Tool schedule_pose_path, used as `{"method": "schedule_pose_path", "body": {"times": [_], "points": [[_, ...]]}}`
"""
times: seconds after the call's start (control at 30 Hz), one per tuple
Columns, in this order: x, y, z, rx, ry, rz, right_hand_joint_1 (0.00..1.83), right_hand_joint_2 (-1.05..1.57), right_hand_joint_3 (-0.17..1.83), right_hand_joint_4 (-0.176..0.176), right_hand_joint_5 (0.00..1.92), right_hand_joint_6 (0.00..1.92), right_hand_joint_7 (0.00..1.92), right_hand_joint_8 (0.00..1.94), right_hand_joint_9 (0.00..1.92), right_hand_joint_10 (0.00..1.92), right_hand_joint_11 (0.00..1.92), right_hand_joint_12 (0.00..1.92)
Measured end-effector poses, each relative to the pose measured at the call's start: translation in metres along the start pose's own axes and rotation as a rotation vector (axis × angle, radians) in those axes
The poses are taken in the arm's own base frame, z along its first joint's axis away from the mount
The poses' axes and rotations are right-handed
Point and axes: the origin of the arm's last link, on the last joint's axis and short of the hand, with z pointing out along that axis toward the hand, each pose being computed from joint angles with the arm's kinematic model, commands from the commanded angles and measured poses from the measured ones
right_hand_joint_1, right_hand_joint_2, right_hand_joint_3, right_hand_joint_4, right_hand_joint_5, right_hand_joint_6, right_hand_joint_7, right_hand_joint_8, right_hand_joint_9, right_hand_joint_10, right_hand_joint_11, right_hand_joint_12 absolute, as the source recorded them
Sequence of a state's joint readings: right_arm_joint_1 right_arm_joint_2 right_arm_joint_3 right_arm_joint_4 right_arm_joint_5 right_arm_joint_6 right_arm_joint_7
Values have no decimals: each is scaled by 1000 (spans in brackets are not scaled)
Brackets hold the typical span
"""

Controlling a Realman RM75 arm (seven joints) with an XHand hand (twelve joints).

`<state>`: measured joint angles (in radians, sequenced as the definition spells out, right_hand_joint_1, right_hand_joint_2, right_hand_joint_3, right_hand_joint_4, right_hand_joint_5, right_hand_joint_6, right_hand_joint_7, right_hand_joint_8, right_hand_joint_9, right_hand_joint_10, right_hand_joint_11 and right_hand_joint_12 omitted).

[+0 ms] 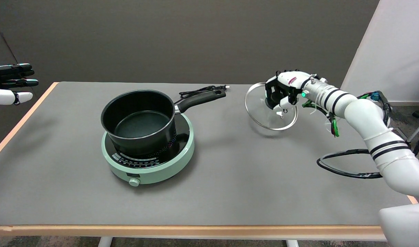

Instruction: Pick up the pot lid.

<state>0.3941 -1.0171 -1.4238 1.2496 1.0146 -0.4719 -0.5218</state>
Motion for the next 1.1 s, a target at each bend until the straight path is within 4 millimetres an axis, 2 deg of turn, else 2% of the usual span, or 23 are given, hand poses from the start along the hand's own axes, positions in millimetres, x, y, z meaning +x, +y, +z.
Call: {"method": "schedule_pose_path", "body": {"times": [0.7,1.1], "points": [[26,-11,-8,8,154,61,1355,944,414,176,651,1229,898,1229,875,1439,696,1805],[52,-19,-20,20,299,125,1356,942,411,176,669,1214,904,1219,878,1427,726,1770]]}}
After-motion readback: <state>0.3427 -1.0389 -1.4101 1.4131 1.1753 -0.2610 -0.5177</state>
